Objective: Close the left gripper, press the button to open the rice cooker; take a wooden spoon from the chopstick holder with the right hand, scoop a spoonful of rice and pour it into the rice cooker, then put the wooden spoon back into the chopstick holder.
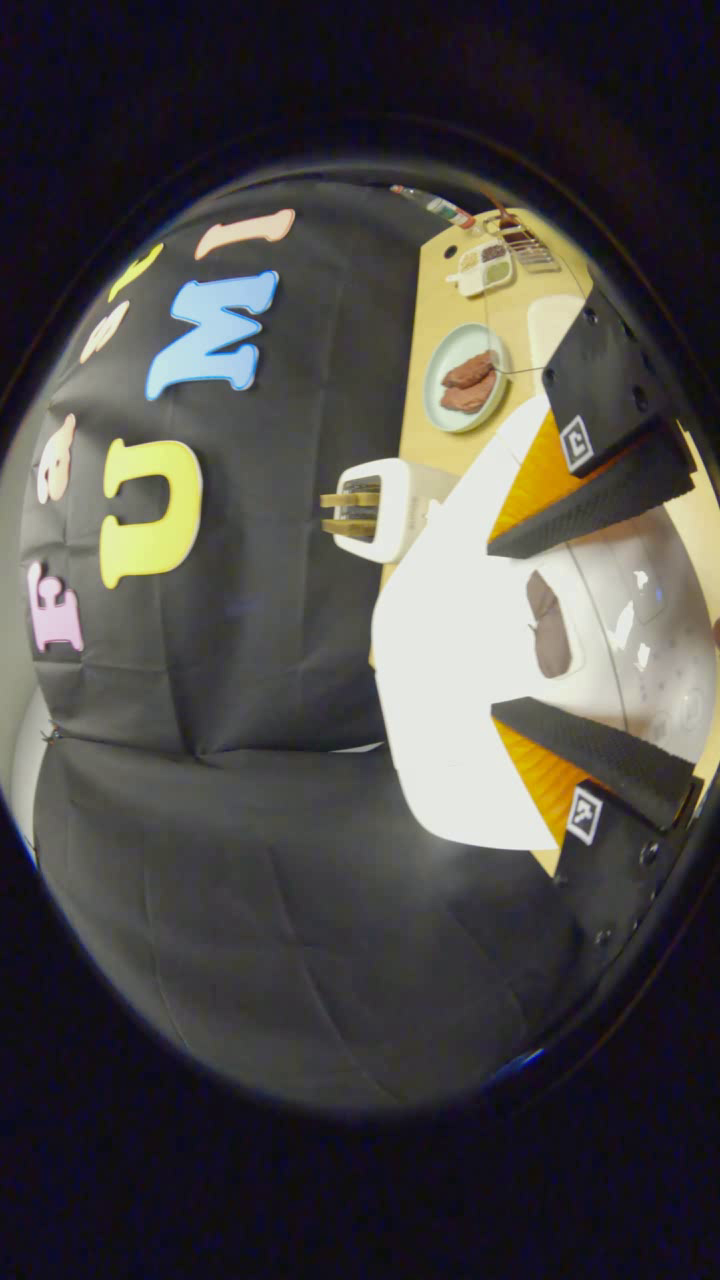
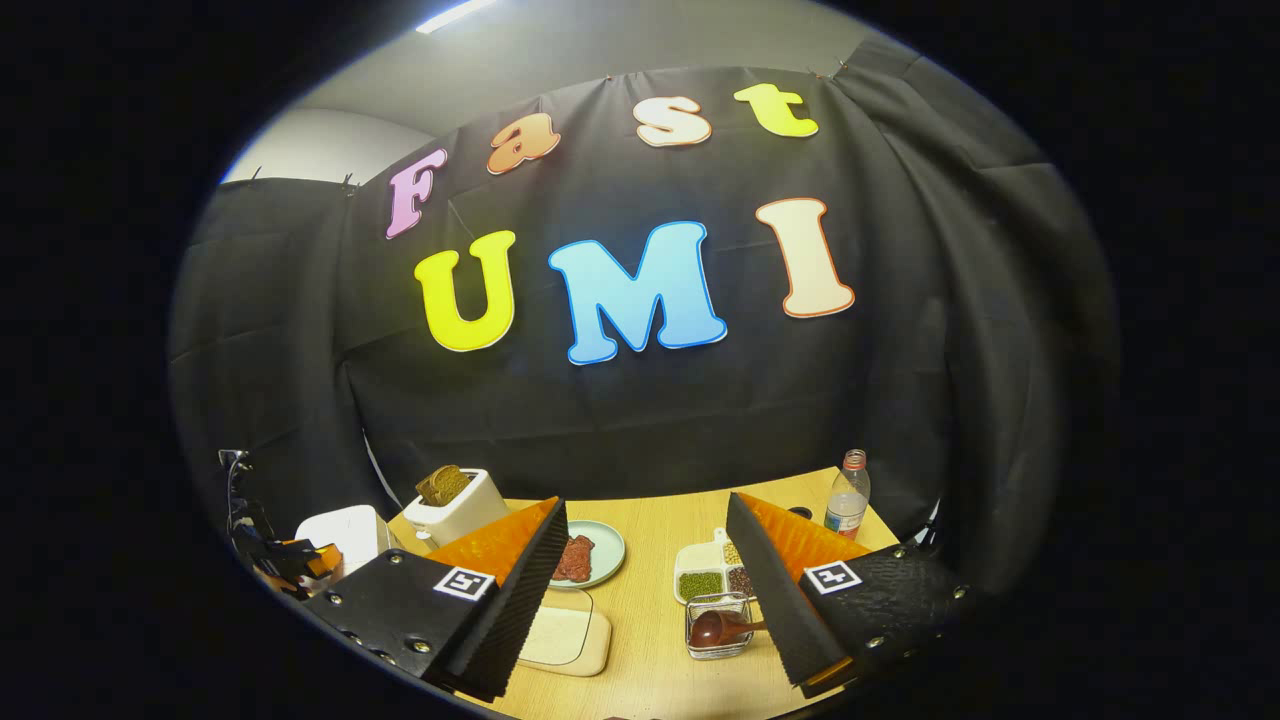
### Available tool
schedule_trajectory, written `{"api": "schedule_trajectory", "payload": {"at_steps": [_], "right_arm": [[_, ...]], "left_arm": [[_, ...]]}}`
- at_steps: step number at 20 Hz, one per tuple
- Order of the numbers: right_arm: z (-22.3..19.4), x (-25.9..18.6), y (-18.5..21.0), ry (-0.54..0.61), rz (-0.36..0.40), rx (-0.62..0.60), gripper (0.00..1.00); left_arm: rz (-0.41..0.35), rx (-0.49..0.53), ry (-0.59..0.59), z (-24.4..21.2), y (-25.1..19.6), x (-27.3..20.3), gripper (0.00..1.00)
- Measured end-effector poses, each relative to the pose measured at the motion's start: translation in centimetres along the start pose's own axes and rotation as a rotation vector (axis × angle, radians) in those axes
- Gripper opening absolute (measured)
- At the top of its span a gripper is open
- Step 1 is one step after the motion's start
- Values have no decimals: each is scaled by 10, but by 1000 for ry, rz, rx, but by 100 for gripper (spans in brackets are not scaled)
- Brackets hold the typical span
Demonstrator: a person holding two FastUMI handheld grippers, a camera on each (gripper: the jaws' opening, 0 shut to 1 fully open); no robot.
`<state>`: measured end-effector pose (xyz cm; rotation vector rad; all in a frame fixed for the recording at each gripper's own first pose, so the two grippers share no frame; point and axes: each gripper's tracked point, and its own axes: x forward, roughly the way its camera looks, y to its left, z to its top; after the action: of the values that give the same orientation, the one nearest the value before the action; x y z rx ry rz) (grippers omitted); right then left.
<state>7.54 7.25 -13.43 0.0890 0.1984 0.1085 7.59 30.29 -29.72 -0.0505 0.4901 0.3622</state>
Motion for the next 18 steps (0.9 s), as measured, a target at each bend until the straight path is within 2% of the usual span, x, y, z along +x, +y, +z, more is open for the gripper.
{"api": "schedule_trajectory", "payload": {"at_steps": [1, 2, 3, 4, 5, 6, 7, 9, 14, 16, 18], "right_arm": [[-2, -1, 1, 2, 0, -1, 97], [-3, -3, 1, 2, 1, -2, 97], [-4, -4, 2, 4, 3, -1, 97], [-5, -5, 3, 4, 3, 0, 97], [-2, -7, 4, -3, 5, -1, 97], [1, -9, 4, -12, 5, -7, 97], [6, -10, 5, -22, 2, -15, 97], [17, -14, 8, -45, 0, -12, 97], [62, -32, 21, -136, -15, 5, 97], [80, -49, 24, -170, -32, 1, 97], [91, -62, 26, -194, -59, -16, 97]], "left_arm": [[2, 7, -11, 2, 0, 1, 96], [-5, 19, 1, 1, 0, 2, 100], [-11, 29, -22, 8, 1, -1, 100], [-22, 12, -27, 10, 0, -2, 95], [-21, -21, -45, 16, 0, -7, 100], [-36, -41, -80, 28, -3, -12, 98], [-46, -45, -109, 44, -6, -22, 100], [-73, -33, -188, 80, -17, -50, 94], [-174, 19, -419, 195, -75, -145, 94], [-251, 7, -483, 223, -109, -185, 95], [-322, 17, -494, 230, -137, -211, 94]]}}
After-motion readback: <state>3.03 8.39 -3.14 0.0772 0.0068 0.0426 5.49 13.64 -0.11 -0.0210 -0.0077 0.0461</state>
